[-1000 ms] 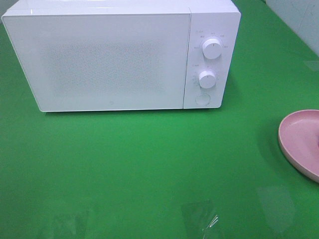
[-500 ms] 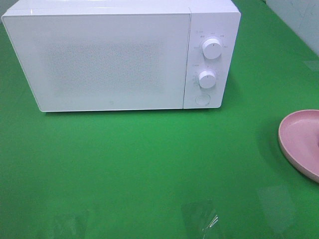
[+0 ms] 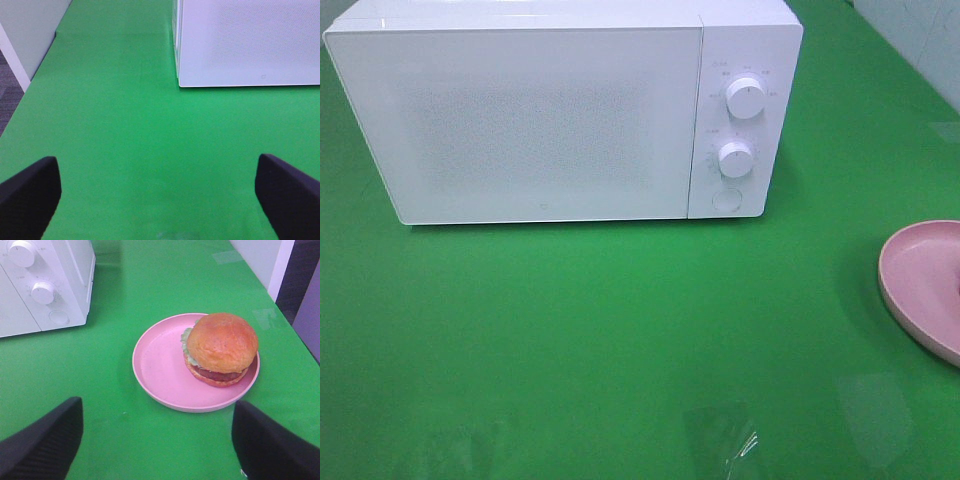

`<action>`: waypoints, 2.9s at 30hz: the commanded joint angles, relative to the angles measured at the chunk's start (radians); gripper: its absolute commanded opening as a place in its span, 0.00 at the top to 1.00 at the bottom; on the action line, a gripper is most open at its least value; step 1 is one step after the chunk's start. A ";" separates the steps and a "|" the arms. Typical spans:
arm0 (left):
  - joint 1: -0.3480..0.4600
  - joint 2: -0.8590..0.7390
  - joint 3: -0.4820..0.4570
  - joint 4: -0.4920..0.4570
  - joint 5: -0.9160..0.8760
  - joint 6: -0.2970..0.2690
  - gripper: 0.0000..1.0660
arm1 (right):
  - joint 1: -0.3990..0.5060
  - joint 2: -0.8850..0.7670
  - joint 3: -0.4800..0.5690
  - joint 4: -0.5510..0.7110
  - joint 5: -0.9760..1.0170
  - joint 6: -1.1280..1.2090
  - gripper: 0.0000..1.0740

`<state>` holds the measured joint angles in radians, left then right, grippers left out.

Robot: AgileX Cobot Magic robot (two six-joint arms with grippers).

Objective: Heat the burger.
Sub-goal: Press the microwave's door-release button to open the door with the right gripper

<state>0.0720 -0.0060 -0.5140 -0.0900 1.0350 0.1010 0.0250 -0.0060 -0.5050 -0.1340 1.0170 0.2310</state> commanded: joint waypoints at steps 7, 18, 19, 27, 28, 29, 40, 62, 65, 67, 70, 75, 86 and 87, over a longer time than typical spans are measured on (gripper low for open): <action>-0.002 -0.025 0.000 -0.005 -0.006 -0.003 0.06 | -0.001 -0.012 -0.024 0.020 -0.047 -0.004 0.30; -0.002 -0.025 0.000 -0.005 -0.006 -0.003 0.06 | -0.001 0.186 -0.042 0.045 -0.217 -0.014 0.31; -0.002 -0.025 0.000 -0.005 -0.006 -0.003 0.06 | -0.001 0.220 -0.042 0.045 -0.257 -0.014 0.31; -0.002 -0.025 0.000 -0.005 -0.006 -0.003 0.06 | -0.001 0.342 -0.035 0.044 -0.416 -0.014 0.31; -0.002 -0.025 0.000 -0.005 -0.006 -0.003 0.06 | -0.001 0.360 -0.035 0.044 -0.440 -0.014 0.31; -0.002 -0.025 0.000 -0.005 -0.006 -0.003 0.06 | -0.001 0.394 -0.035 0.043 -0.478 -0.014 0.31; -0.002 -0.025 0.000 -0.005 -0.006 -0.003 0.06 | -0.001 0.571 -0.035 0.043 -0.724 -0.014 0.31; -0.002 -0.025 0.000 -0.005 -0.006 -0.003 0.06 | -0.001 0.984 -0.006 -0.058 -1.243 -0.022 0.31; -0.002 -0.025 0.000 -0.005 -0.006 -0.003 0.06 | -0.001 1.044 0.054 -0.010 -1.405 -0.066 0.31; -0.002 -0.025 0.000 -0.005 -0.006 -0.003 0.06 | -0.001 1.057 0.067 0.020 -1.435 -0.088 0.31; -0.002 -0.025 0.000 -0.005 -0.006 -0.003 0.06 | -0.001 1.088 0.112 0.134 -1.536 -0.191 0.31; -0.002 -0.025 0.000 -0.005 -0.006 -0.003 0.06 | -0.001 1.117 0.165 0.284 -1.658 -0.313 0.31; -0.002 -0.018 0.000 -0.005 -0.006 -0.003 0.06 | 0.152 1.142 0.210 0.497 -1.752 -0.475 0.31; -0.002 -0.018 0.000 -0.005 -0.006 -0.003 0.06 | 0.192 1.157 0.210 0.537 -1.779 -0.510 0.31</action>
<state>0.0720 -0.0060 -0.5140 -0.0900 1.0350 0.1010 0.1710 1.1370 -0.2980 0.3460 -0.7150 -0.2160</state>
